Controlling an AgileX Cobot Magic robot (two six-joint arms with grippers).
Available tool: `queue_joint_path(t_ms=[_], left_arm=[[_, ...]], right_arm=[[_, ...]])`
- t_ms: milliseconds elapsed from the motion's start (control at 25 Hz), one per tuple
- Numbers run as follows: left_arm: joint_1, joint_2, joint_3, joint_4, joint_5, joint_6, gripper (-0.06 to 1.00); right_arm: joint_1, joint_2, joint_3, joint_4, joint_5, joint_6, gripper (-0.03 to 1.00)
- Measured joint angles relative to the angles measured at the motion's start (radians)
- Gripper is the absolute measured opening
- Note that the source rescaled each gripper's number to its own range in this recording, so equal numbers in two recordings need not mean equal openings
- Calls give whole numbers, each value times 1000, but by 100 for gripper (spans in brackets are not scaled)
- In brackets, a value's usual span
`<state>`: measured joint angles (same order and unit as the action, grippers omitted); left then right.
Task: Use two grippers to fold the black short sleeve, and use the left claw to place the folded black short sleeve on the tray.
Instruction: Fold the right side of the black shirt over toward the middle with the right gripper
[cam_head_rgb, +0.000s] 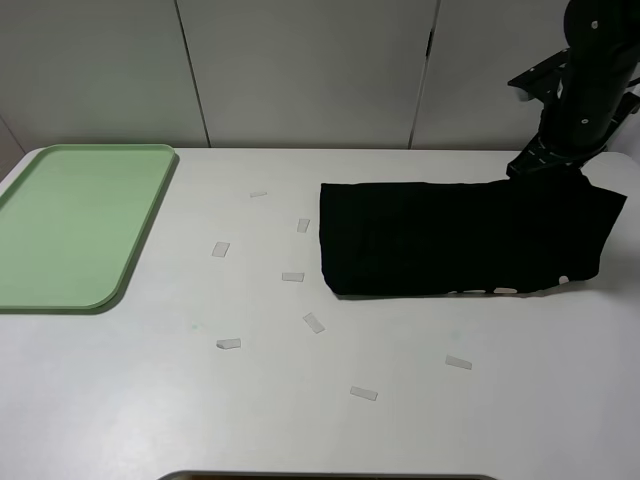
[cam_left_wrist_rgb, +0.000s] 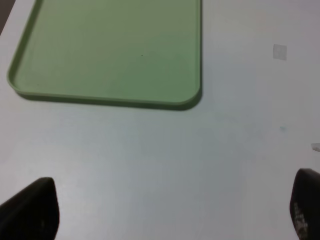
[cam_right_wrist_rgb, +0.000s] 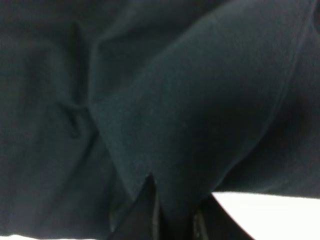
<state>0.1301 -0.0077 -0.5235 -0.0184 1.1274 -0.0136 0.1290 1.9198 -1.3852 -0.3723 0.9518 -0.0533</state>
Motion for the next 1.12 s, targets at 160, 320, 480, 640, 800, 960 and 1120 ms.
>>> queue_joint_path(t_ms=[160, 320, 480, 640, 800, 960, 1120], left_arm=[[0, 0, 0, 0, 1, 0, 91], [0, 0, 0, 0, 0, 0, 91], [0, 0, 0, 0, 0, 0, 91], [0, 0, 0, 0, 0, 0, 91], [0, 0, 0, 0, 0, 0, 91], [0, 0, 0, 0, 0, 0, 91], [0, 0, 0, 0, 0, 0, 91]], right_arm=[[56, 24, 3, -4, 0, 75, 8], [107, 32, 7, -4, -1, 139, 22], [156, 32, 7, -4, -3, 149, 61], [218, 29, 7, -11, -3, 150, 79], [247, -10, -18, -20, 1, 150, 81], [223, -48, -85, -39, 9, 150, 81], [143, -50, -116, -42, -4, 150, 81]])
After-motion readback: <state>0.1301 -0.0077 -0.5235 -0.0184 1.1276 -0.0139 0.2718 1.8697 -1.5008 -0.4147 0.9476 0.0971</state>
